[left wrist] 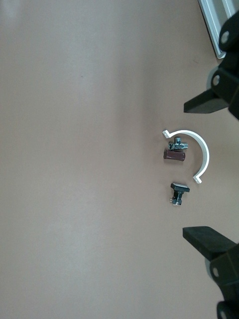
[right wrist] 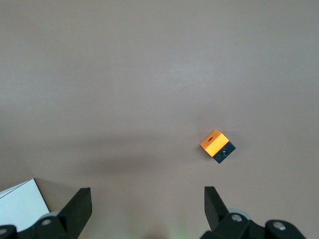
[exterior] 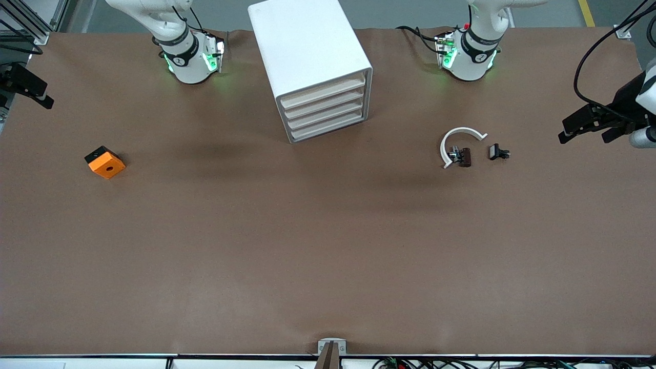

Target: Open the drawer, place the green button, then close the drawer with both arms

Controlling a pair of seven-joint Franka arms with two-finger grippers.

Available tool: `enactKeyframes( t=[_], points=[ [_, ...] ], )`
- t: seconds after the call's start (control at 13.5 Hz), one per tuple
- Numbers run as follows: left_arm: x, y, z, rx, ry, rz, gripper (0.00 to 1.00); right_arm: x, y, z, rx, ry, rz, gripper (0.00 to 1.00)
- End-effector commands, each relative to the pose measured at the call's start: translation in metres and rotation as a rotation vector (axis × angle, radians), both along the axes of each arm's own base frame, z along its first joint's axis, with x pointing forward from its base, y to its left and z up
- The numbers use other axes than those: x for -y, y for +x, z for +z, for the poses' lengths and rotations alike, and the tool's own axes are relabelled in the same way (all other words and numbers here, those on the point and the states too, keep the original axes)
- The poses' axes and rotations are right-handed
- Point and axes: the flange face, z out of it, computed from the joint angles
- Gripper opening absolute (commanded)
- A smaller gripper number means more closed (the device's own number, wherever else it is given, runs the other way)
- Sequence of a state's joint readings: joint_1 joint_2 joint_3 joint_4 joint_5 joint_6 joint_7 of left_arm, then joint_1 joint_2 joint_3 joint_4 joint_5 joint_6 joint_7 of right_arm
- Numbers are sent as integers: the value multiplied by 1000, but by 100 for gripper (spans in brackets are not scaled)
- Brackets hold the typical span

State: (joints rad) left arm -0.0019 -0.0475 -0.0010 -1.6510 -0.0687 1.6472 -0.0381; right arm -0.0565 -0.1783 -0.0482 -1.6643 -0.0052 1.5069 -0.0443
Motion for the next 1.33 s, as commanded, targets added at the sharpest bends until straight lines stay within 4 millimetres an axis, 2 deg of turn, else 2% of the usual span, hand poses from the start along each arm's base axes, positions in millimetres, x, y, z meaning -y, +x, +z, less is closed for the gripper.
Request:
enactKeyframes(
  t=[0.0, 0.3, 0.52, 0.74, 1.26],
  points=[
    [6, 0, 8, 14, 25, -28, 100, 1, -2, 3, -1, -15, 7, 100],
    [11, -3, 15, 27, 24, -28, 100, 1, -2, 3, -1, -15, 7, 100],
    [30, -7, 27, 26, 33, -48, 100, 1, -2, 3, -1, -15, 7, 100],
    [28, -10, 42, 33, 33, -44, 100, 1, -2, 3, -1, -15, 7, 100],
    [31, -11, 43, 24, 31, -51, 100, 2, -2, 2, -3, -14, 4, 100]
  ],
)
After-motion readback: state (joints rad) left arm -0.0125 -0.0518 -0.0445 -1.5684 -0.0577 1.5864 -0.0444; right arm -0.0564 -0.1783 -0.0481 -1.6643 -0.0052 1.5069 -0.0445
